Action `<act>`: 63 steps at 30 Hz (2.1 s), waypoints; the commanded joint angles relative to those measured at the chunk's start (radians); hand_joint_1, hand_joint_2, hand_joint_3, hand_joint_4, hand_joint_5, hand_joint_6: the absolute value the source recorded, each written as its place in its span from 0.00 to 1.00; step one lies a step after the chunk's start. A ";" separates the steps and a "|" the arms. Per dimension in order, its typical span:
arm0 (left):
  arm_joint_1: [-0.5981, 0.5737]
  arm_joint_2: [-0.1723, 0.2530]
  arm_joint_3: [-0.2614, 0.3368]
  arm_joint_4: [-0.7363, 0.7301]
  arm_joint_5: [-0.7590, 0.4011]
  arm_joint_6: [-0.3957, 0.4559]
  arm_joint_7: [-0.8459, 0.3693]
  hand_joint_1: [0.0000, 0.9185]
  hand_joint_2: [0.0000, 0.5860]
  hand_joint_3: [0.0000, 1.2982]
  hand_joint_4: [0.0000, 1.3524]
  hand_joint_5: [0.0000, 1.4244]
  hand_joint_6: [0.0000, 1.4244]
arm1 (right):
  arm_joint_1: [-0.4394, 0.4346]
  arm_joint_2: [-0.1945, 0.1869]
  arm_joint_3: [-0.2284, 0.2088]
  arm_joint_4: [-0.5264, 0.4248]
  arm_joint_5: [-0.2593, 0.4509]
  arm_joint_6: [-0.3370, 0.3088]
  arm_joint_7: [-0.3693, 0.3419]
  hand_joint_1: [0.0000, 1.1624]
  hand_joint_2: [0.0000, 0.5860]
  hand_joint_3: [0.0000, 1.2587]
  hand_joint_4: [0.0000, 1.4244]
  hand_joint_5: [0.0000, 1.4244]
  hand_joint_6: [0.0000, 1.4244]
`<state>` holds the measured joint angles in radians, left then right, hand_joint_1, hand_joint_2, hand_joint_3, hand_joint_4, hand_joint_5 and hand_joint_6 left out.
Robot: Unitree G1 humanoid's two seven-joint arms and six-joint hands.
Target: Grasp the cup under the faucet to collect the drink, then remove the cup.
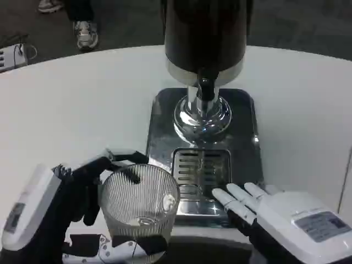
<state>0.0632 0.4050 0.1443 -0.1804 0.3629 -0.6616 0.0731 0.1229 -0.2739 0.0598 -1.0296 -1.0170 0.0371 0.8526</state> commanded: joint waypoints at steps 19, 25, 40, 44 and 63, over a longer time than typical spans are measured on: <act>0.013 -0.007 0.004 -0.011 -0.021 -0.021 -0.008 0.65 0.00 0.74 0.81 0.91 1.00 | 0.021 0.056 -0.029 -0.018 -0.005 -0.049 0.028 0.51 0.67 0.02 0.00 0.00 0.00; 0.013 -0.012 -0.002 0.002 -0.012 -0.020 -0.007 0.65 0.00 0.74 0.81 0.91 1.00 | 0.028 0.084 -0.039 -0.018 -0.013 -0.068 0.033 0.51 0.67 0.02 0.00 0.00 0.00; -0.050 -0.038 -0.039 0.087 0.035 -0.012 0.009 0.66 0.00 0.74 0.81 0.91 1.00 | 0.059 0.160 -0.029 -0.018 -0.066 -0.107 0.020 0.50 0.67 0.02 0.00 0.00 0.00; -0.119 -0.057 -0.068 0.142 0.084 0.005 0.028 0.66 0.00 0.74 0.81 0.91 1.00 | 0.077 0.178 -0.040 -0.018 -0.059 -0.128 0.013 0.49 0.67 0.02 0.00 0.00 0.00; -0.461 -0.042 -0.157 0.497 0.277 0.040 0.234 0.66 0.00 0.74 0.81 0.91 1.00 | 0.144 0.231 -0.177 -0.018 0.061 -0.248 0.005 0.49 0.67 0.02 0.00 0.00 0.00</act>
<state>-0.3535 0.3516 0.0000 0.2796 0.6261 -0.6219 0.2545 0.2496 -0.0496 -0.0997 -1.0324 -0.9773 -0.1871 0.8661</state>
